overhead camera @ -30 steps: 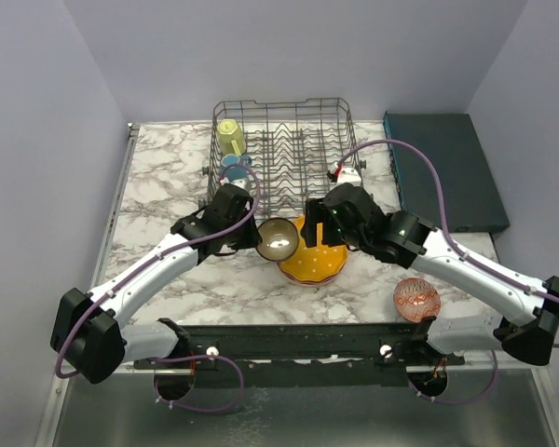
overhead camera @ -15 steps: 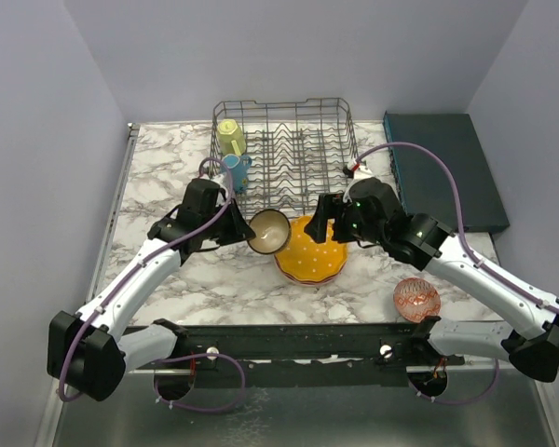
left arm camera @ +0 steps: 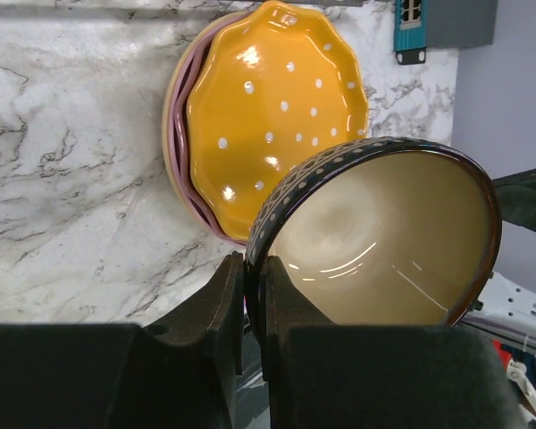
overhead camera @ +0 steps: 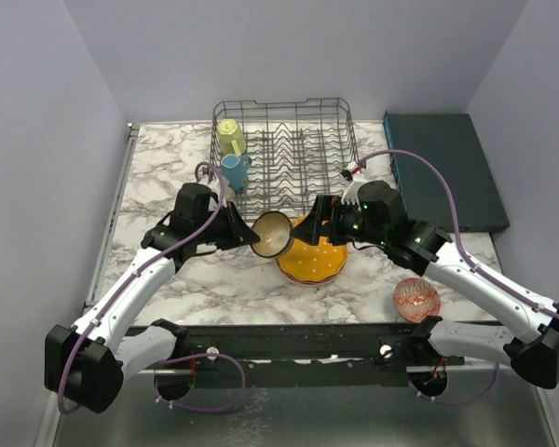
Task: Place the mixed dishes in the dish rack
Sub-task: Turn the bowl upside down on the dish rack.
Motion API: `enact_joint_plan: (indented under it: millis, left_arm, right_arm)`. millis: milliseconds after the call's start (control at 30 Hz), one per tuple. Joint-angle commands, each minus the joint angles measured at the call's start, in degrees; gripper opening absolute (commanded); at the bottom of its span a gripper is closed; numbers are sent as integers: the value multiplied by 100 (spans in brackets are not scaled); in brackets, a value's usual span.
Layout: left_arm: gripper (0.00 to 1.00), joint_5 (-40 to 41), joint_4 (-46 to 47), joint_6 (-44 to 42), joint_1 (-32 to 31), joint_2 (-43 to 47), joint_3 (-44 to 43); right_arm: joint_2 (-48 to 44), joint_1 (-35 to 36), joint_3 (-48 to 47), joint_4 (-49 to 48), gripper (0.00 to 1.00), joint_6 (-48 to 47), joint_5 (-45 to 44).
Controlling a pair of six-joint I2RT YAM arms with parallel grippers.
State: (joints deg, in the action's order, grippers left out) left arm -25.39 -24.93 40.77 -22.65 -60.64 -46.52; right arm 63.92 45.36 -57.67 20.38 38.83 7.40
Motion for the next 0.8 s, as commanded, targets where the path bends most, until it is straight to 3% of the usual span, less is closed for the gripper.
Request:
enact_joint_plan:
  millis: [0, 767]
  left_arm:
    - [0, -543, 587, 301, 127, 280, 0]
    - [0, -1071, 982, 814, 433, 659, 176]
  right_arm:
    - [-113, -120, 156, -548, 100, 525, 466]
    - [107, -221, 830, -2064, 100, 1884, 1171]
